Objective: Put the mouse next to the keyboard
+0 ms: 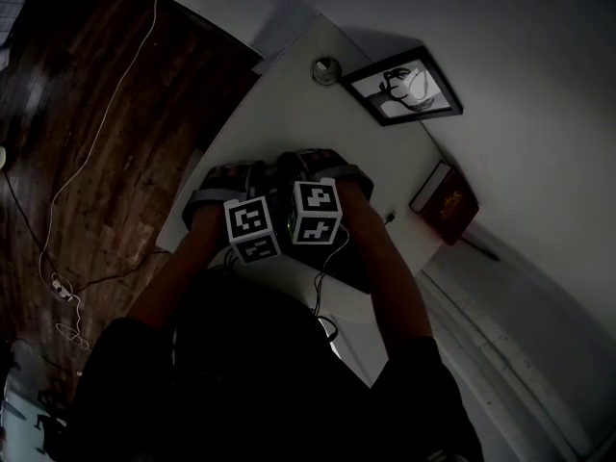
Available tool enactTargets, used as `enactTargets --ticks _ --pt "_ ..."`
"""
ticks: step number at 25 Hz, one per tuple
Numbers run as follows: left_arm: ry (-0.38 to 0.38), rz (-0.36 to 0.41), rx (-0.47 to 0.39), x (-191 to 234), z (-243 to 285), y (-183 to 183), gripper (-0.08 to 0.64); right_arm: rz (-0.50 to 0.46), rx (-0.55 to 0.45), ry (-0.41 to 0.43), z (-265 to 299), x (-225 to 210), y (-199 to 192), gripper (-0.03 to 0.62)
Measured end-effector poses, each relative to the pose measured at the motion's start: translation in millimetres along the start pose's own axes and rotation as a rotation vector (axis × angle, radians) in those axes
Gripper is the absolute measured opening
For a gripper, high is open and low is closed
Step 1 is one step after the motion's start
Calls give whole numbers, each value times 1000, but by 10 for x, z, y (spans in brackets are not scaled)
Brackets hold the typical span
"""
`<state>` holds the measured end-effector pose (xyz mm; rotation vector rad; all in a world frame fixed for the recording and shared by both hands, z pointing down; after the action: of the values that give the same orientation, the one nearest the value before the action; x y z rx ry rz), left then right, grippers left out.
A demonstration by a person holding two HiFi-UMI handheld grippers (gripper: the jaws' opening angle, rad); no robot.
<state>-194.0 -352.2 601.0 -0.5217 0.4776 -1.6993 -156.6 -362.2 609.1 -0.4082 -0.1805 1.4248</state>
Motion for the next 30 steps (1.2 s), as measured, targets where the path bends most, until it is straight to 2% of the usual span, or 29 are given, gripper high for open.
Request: enactTargets --ticks 3,10,13,16,22,30 --pt "13 25 3 24 -51 -12 279 -27 -1 -45 -45 -12 56 285" --pt "33 85 -7 -17 -188 53 278 -11 -7 -61 -153 93 130 281" --pt "39 119 -15 -58 -260 104 278 -15 1 -112 -237 98 162 281" --pt "39 157 -15 -123 -288 168 278 15 6 -125 -295 187 155 281" --pt "29 267 -21 -344 -289 414 278 80 17 -216 -507 404 18 281" --pt "-20 373 -14 -908 -75 815 278 188 14 -266 -709 1044 -375 281"
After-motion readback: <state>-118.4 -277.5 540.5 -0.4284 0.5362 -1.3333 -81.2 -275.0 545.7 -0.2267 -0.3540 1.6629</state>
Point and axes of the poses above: the fingertips, and each gripper's own axes: z forward along the fingers, x to its left, y out of its top, the point moved 5 cm from there along -z, backward along the fingers, and after that the axes turned 10 degrees about -x, right-handed, at the moved point
